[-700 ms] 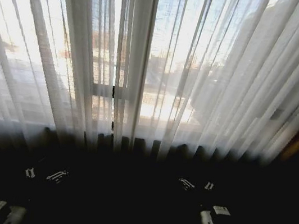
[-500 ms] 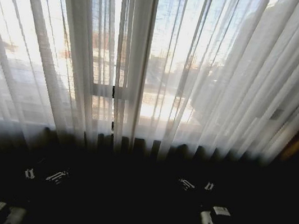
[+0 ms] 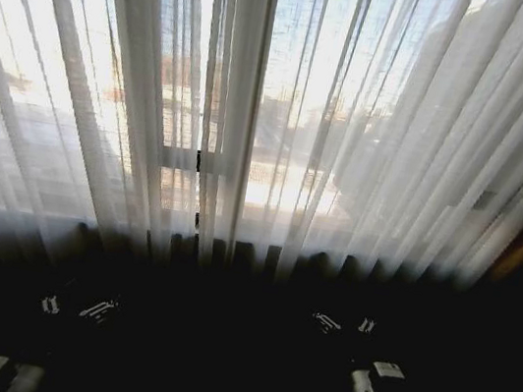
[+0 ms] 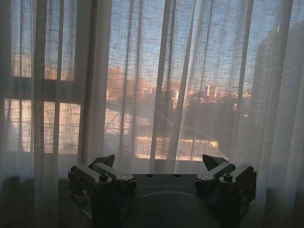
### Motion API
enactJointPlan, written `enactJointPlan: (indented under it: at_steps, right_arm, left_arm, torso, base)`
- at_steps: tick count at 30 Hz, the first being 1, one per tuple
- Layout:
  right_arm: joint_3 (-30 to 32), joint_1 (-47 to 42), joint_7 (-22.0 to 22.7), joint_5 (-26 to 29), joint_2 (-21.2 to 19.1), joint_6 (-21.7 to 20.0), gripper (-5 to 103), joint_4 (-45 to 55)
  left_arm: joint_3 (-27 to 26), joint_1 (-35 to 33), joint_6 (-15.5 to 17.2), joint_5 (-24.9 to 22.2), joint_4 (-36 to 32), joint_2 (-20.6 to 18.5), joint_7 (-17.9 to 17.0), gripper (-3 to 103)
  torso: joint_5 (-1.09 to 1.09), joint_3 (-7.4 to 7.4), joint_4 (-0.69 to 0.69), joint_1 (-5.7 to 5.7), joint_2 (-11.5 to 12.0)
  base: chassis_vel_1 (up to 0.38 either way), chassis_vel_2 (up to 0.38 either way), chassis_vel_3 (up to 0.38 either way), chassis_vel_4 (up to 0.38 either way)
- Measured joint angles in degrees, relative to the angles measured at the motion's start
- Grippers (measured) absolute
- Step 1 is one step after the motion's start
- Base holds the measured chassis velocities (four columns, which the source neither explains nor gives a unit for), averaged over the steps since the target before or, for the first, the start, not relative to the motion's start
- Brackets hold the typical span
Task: Open the curtains by pulling them apart, changing their state from closed to fully open.
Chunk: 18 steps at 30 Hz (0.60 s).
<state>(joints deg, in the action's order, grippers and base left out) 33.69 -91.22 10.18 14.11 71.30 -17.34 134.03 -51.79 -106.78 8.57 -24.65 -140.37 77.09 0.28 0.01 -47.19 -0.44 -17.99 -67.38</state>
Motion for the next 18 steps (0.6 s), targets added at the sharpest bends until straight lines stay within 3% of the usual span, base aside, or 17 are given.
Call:
enactJointPlan:
  at_steps: [9, 18]
  right_arm:
    - [0.1, -0.4, -0.1, 0.0, -0.2, 0.4, 100, 0.2]
    - [0.1, -0.6, -0.3, -0.1, -0.1, 1.2, 100, 0.3]
  left_arm:
    - [-0.1, -0.8, -1.1, 0.2, -0.6, 0.7, 0.2, 100]
    - [0.0, -0.9, -1.6, 0.3, -0.7, 0.8, 0.2, 100]
  torso:
    - [0.00, 0.00, 0.01, 0.01, 0.0]
    - [0.00, 0.01, 0.00, 0.02, 0.0]
  base:
    - [0.000, 0.000, 0.000, 0.000]
    - [-0.053, 0.120, 0.061, -0.108]
